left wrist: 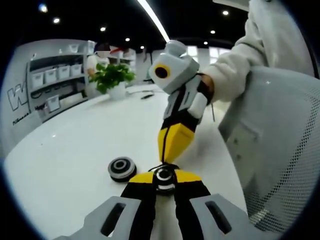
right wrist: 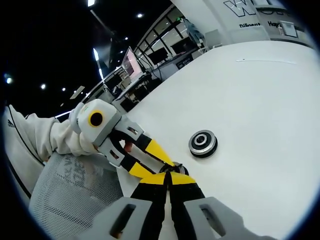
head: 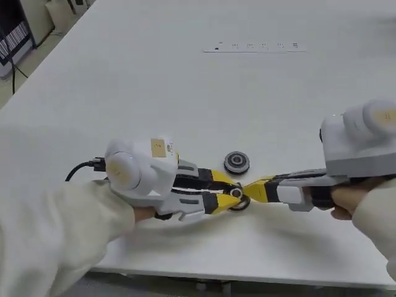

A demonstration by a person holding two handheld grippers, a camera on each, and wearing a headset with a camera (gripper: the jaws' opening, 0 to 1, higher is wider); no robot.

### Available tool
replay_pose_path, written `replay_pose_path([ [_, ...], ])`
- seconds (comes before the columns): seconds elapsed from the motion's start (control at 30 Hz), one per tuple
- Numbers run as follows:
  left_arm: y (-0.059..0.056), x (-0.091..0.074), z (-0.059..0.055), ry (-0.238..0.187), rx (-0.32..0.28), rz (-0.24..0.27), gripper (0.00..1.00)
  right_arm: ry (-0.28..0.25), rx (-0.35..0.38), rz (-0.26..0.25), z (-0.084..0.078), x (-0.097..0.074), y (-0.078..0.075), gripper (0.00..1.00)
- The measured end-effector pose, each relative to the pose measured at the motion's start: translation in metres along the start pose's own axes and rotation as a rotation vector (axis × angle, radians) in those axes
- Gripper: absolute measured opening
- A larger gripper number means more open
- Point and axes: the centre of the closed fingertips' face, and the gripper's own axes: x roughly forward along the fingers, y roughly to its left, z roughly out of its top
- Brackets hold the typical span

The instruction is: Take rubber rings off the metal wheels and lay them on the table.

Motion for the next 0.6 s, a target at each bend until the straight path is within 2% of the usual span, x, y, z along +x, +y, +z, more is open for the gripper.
replay_pose_path([
  [0.07,0.0,0.0,0.0,0.003,0.002,-0.001,0.14,-0.01,0.001,0.024,0.003,0.001,0.007,0.0],
  [0.1,0.0,0.0,0.0,0.005,0.003,-0.001,0.14,-0.049,0.026,0.089,0.012,0.003,0.02,0.0],
  [0.13,0.0,0.0,0.0,0.005,0.005,0.0,0.14,-0.049,0.021,0.065,0.014,0.002,0.017,0.0],
  [0.17,0.0,0.0,-0.001,0.006,0.005,0.001,0.14,0.008,-0.05,0.007,0.007,0.003,0.008,0.0],
  [0.2,0.0,0.0,-0.001,0.007,0.007,0.001,0.14,0.006,-0.078,0.004,0.007,0.004,0.008,0.0],
  [0.27,0.0,0.0,-0.001,0.011,0.011,0.001,0.14,-0.001,-0.036,0.032,0.007,0.006,0.013,0.0],
  [0.6,0.001,0.0,-0.001,0.036,0.014,0.007,0.14,0.029,-0.033,0.014,0.003,0.003,0.005,0.0],
])
